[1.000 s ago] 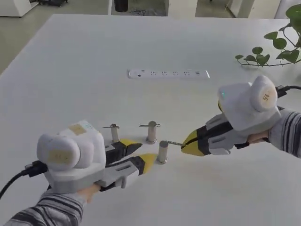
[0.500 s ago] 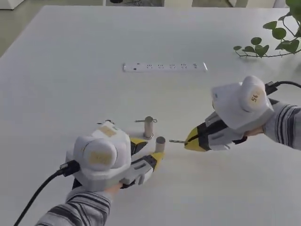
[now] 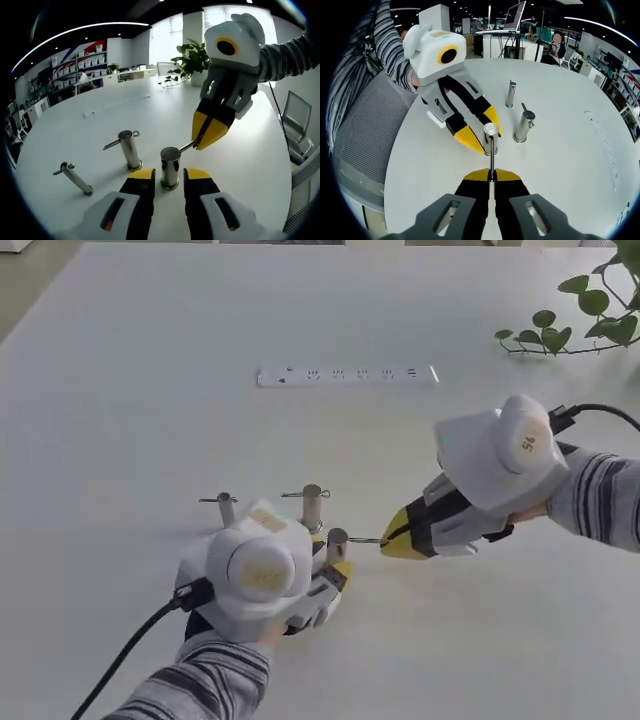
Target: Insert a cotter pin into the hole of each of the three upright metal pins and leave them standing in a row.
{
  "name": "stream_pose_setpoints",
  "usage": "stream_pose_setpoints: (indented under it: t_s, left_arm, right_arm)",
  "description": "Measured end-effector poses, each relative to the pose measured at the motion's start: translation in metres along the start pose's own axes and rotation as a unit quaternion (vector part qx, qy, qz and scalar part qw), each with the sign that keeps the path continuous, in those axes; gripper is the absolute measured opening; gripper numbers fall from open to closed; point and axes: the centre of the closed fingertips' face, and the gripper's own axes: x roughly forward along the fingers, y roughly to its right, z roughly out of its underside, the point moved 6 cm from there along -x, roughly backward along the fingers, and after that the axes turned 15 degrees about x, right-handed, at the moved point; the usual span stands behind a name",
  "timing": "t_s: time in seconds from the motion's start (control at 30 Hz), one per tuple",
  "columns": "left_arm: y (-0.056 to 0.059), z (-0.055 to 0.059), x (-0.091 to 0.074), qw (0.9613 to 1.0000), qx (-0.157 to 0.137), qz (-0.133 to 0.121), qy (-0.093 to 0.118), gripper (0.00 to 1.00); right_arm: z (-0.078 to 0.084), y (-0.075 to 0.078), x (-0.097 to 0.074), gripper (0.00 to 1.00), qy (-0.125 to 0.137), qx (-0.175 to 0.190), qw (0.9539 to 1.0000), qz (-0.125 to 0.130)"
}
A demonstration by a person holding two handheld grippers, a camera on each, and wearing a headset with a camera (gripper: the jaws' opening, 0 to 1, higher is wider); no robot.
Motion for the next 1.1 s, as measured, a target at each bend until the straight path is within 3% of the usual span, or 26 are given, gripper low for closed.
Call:
stream_pose_setpoints:
  t_s: [0.5, 0.87, 1.1]
  left_arm:
    - [-0.001, 0.001, 0.003, 0.9999, -0.013, 0.001, -0.001, 0.1]
    - [0.001, 0.001, 0.002, 0.9992, 0.012, 0.035, 0.011, 0.1]
    - [0.002, 0.002, 0.001, 0.9992, 0.007, 0.036, 0.015, 0.1]
  right_arm:
    - [-0.009, -0.001, 0.002, 0.0, 0.002, -0.01, 0.9999, -0.005]
    - [-0.013, -0.001, 0.007, 0.0, 0.004, -0.026, 0.9994, -0.02]
    - [-0.019, -0.005, 0.009, 0.0, 0.005, -0.018, 0.9996, -0.021]
